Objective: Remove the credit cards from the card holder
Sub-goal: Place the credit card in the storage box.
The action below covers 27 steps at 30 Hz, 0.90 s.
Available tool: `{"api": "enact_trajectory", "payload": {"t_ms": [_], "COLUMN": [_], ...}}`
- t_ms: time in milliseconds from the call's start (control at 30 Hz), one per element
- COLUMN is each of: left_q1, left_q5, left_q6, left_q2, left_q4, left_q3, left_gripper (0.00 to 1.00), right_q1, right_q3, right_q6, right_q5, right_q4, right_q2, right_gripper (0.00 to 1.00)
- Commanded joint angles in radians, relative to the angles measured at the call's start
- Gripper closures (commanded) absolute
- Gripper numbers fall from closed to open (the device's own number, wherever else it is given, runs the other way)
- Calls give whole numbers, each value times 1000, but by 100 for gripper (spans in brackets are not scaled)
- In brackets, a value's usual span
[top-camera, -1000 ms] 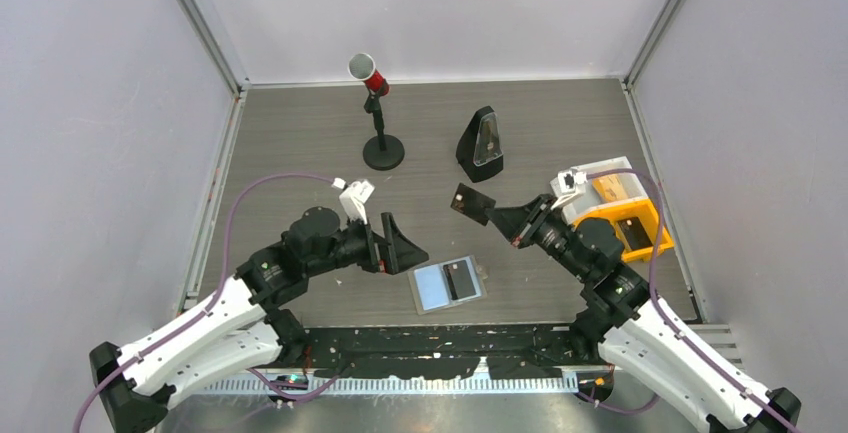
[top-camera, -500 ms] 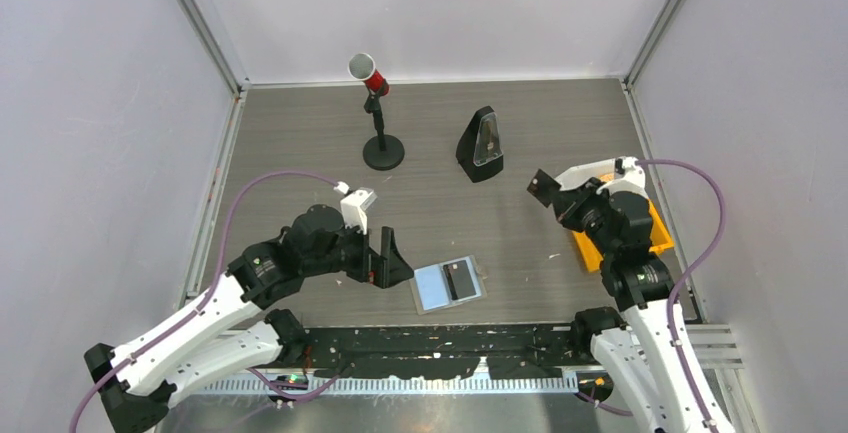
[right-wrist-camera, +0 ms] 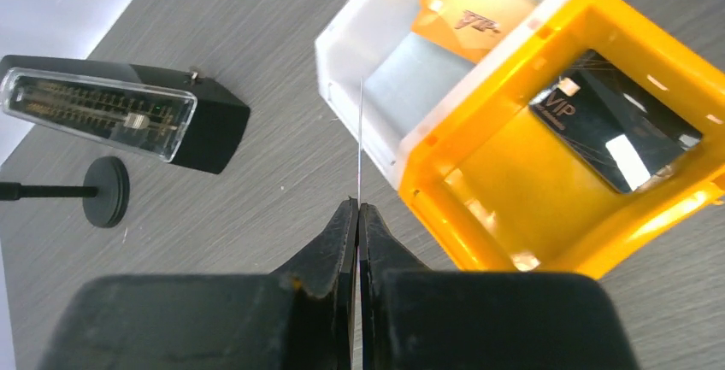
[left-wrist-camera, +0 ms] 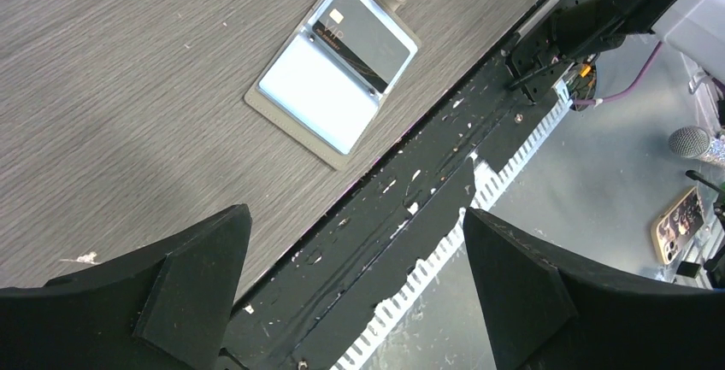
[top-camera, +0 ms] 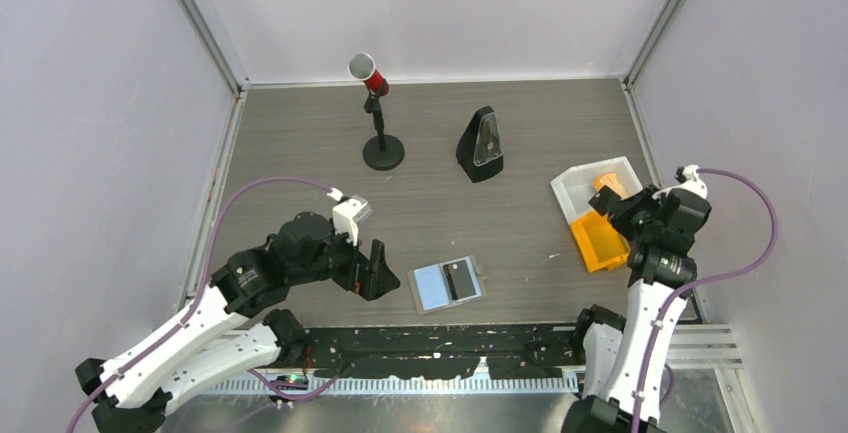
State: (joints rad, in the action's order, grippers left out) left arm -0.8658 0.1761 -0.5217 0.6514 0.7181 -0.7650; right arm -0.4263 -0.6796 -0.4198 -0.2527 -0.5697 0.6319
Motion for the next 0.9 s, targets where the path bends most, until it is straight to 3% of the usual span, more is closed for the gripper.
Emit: {"api": "enact_trajectory", "payload": {"t_ms": [0,133,300,867], "left_q1": [-1,-1,-1,-1], "left_q5": [22,41,37,92], "left_q6": [40,75,96,44], "left_q2": [2,13,30,118], "left_q4": [23,69,138,112], "left_q3": [-36,-65,-95,-137], "left_gripper": [1,1,1,1], "right_q1": [-184,-393,-480,-515], "right_q3": [-36,-26,-31,-118], "right_q6": [104,173,186,235], "right_q5": [-202,-376,-371,-265], "right_q4": [-35,-47,-69,-128], "right_q2": [66,135,161,321], "right_gripper": [95,95,95,95]}}
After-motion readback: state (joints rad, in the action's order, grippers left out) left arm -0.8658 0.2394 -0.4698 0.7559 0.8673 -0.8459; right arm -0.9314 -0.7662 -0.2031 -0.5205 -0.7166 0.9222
